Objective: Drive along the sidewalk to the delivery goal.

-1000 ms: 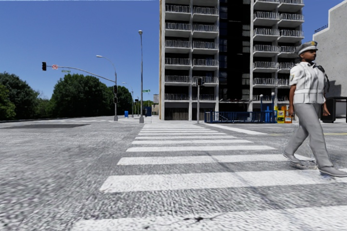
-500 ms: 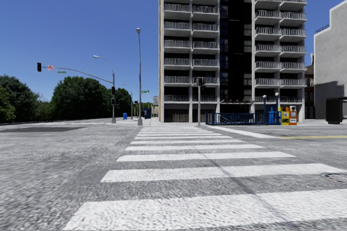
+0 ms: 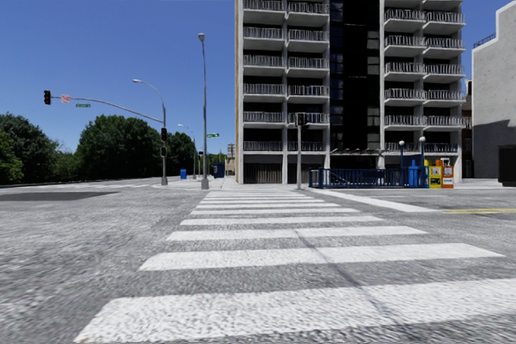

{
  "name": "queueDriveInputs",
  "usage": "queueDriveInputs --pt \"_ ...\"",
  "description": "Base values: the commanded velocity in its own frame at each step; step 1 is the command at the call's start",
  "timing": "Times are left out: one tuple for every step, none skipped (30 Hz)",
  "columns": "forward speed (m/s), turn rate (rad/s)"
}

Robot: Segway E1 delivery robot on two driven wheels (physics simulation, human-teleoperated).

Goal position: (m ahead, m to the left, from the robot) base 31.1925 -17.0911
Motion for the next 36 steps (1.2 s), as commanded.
queueDriveInputs --pt "2.00 0.00" --pt "2.00 0.00" --pt "2.00 0.00" --pt "2.00 0.00" --pt "2.00 0.00" --pt "2.00 0.00" --pt "2.00 0.00" --pt "2.00 0.00" --pt "2.00 0.00" --pt "2.00 0.00" --pt "2.00 0.00" --pt "2.00 0.00" --pt "2.00 0.00" --pt "2.00 0.00" --pt "2.00 0.00" --pt "2.00 0.00" --pt "2.00 0.00" --pt "2.00 0.00" --pt "2.00 0.00" --pt "2.00 0.00" --pt "2.00 0.00" --pt "2.00 0.00" --pt "2.00 0.00" --pt "2.00 0.00" --pt "2.00 0.00" --pt "2.00 0.00" --pt "2.00 0.00" --pt "2.00 0.00" --pt "2.00 0.00" --pt "2.00 0.00" --pt "2.00 0.00" --pt "2.00 0.00" --pt "2.00 0.00" --pt "2.00 0.00" --pt "2.00 0.00" --pt "2.00 0.00"
